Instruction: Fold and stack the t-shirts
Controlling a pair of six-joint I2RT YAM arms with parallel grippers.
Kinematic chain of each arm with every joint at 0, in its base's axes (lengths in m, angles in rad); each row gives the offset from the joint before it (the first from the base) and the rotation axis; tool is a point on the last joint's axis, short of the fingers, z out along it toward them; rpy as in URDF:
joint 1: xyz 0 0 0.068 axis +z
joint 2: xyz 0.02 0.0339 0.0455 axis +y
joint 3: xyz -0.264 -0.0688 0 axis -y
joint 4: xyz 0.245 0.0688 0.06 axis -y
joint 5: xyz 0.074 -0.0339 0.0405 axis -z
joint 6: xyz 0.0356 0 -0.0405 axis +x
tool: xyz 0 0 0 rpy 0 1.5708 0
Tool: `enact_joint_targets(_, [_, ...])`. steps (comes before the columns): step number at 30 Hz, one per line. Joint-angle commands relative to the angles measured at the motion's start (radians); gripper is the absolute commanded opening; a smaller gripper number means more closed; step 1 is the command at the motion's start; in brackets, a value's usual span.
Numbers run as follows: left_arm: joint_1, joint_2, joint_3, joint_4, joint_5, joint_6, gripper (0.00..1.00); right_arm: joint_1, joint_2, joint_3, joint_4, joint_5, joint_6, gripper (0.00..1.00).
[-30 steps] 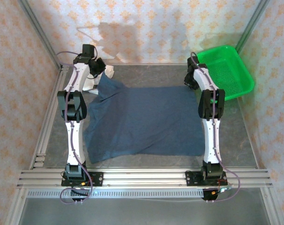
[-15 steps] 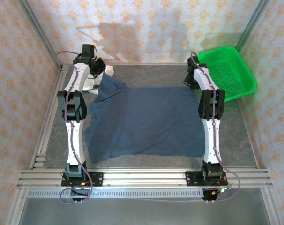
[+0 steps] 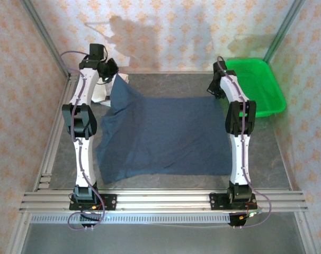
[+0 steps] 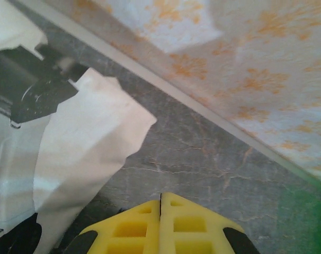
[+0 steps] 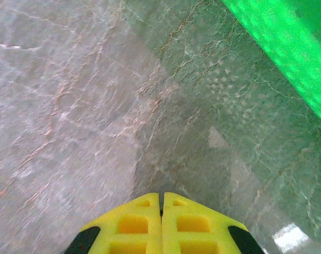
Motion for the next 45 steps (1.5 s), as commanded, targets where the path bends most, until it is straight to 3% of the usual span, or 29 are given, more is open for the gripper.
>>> enact_joint_targets(1, [-0.006,-0.082,0.038,-0.031,0.024,0.042,0.0,-0.004,-0.119,-0.035,0.024,-0.005,-0.023,0.0])
enact_joint_targets(18, [-0.009,-0.195,-0.076,-0.035,0.061,0.156,0.0,-0.02,-0.271,-0.23,0.084,-0.025,-0.073,0.0])
enact_joint_targets(28, [-0.027,-0.403,-0.367,0.014,0.075,0.205,0.0,-0.02,-0.416,-0.463,0.165,-0.019,-0.069,0.0])
enact_joint_targets(34, [-0.028,-0.573,-0.616,0.077,0.04,0.192,0.0,-0.022,-0.5,-0.606,0.208,-0.017,-0.07,0.0])
enact_joint_targets(45, [0.0,-0.794,-0.868,0.055,-0.041,0.206,0.0,-0.032,-0.625,-0.816,0.249,-0.012,-0.073,0.0])
